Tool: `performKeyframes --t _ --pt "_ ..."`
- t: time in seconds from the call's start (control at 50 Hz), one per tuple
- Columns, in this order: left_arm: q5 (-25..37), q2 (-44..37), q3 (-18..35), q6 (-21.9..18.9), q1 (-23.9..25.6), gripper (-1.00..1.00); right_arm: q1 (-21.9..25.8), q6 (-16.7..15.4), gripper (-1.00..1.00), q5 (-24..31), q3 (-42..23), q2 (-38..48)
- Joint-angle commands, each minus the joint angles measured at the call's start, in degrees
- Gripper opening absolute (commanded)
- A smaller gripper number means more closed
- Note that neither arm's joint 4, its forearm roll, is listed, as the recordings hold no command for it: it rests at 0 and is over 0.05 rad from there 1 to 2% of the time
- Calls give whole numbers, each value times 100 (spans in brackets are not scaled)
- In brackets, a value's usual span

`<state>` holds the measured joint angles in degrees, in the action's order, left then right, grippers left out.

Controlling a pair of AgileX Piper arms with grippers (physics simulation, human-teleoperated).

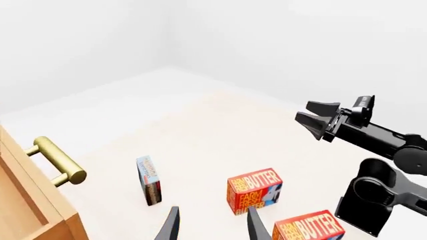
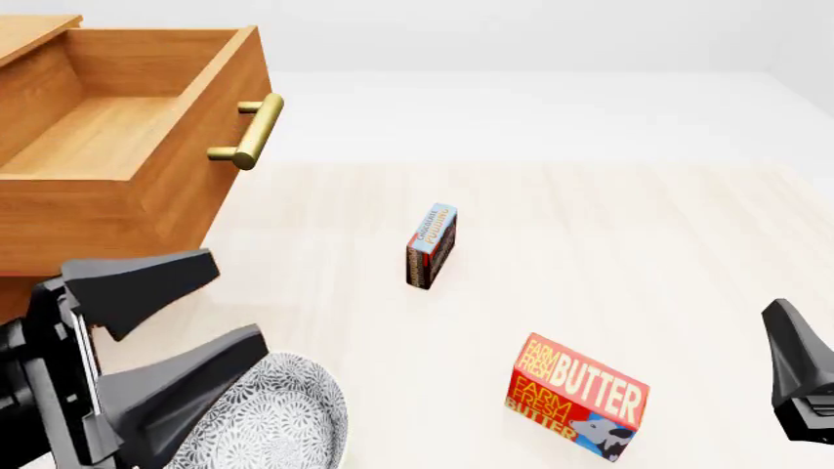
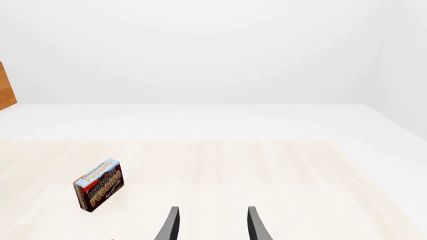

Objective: Put the chocolate pudding in the top drawer of the cabinet and close it.

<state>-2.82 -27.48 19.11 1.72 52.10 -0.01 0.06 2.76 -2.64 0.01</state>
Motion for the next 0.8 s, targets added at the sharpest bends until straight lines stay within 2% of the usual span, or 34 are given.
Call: performKeyframes --t 0.02,0.08,0.1,0.12,0.14,0.2,0.28,0.36,0.38,0.4,0.42,0.46,0.48,0.6,0.62,0.66,0.8 --pt "-722 -524 -50 195 228 100 0 -1 100 1 0 0" --pt "-795 -660 21 214 288 100 -1 1 100 0 0 0" --pt "-1246 -835 -259 210 307 100 -1 0 100 0 0 0" --pt "-1311 -896 -253 222 323 100 0 -1 100 0 0 0" --pt "-1020 -904 51 237 368 100 0 0 100 0 0 0" --pt "-1575 -1257 -194 249 444 100 0 0 100 0 0 0" --pt "-1766 -1530 -167 302 464 100 0 0 100 1 0 0" --pt "-1922 -2142 -6 366 446 100 1 0 100 -1 0 0" --pt "-1540 -2157 318 351 454 100 0 -1 100 1 0 0" --pt "-1482 -2192 387 354 438 100 1 0 100 0 0 0" --pt "-1482 -2231 417 373 424 100 0 0 100 0 0 0" --pt "-1935 -2484 203 387 427 100 0 -1 100 0 0 0" --pt "-1599 -2428 472 402 398 100 1 0 100 1 0 0" --pt "-1735 -2846 605 468 385 100 1 1 100 1 0 0" --pt "-2142 -3085 406 459 386 100 -1 -1 100 0 0 0" --pt "-1736 -3051 754 467 365 100 0 -1 100 0 0 0" --pt "-1766 -3556 989 507 314 100 0 0 100 0 0 0"
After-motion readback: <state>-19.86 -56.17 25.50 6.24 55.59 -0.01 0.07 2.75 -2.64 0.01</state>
